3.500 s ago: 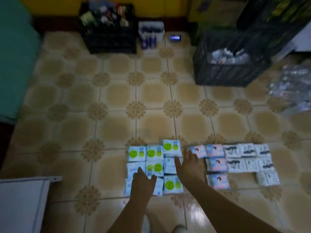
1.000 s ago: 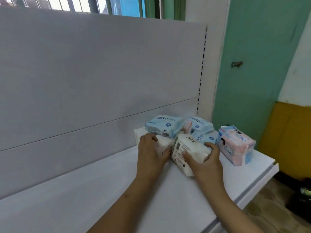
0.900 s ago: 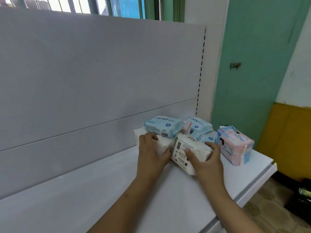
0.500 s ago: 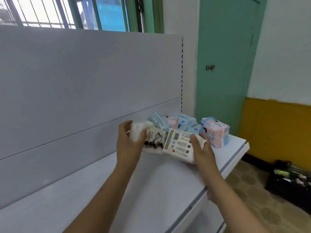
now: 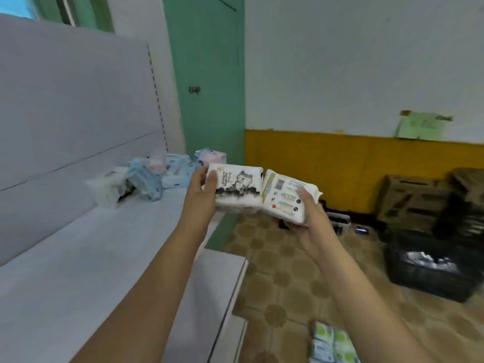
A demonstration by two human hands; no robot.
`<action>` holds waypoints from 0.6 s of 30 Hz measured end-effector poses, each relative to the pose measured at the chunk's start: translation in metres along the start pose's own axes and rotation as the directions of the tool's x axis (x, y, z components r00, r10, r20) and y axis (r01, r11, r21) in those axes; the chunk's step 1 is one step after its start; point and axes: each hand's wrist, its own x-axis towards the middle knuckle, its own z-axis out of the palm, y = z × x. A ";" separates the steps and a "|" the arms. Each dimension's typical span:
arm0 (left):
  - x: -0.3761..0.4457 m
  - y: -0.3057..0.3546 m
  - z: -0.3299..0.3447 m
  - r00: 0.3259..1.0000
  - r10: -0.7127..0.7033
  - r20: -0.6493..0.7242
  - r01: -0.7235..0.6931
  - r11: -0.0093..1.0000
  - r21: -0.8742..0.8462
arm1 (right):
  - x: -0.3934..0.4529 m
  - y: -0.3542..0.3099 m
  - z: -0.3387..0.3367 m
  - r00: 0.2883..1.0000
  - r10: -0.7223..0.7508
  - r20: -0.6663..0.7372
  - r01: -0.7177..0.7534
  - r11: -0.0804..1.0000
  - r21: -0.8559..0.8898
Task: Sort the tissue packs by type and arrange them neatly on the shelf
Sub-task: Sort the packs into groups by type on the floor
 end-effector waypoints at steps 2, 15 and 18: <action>-0.032 -0.013 0.045 0.991 -0.009 0.134 0.003 0.999 0.049 | -0.028 -0.008 -0.056 0.998 -0.003 -0.069 0.003 1.000 -0.004; -0.253 -0.093 0.270 0.653 -0.376 0.657 0.370 0.916 0.156 | -0.243 -0.043 -0.360 0.762 -0.039 -0.646 0.057 0.998 0.006; -0.295 -0.095 0.313 0.609 -0.396 0.688 0.393 0.903 0.172 | -0.281 -0.053 -0.413 0.653 -0.066 -0.755 0.110 0.994 0.008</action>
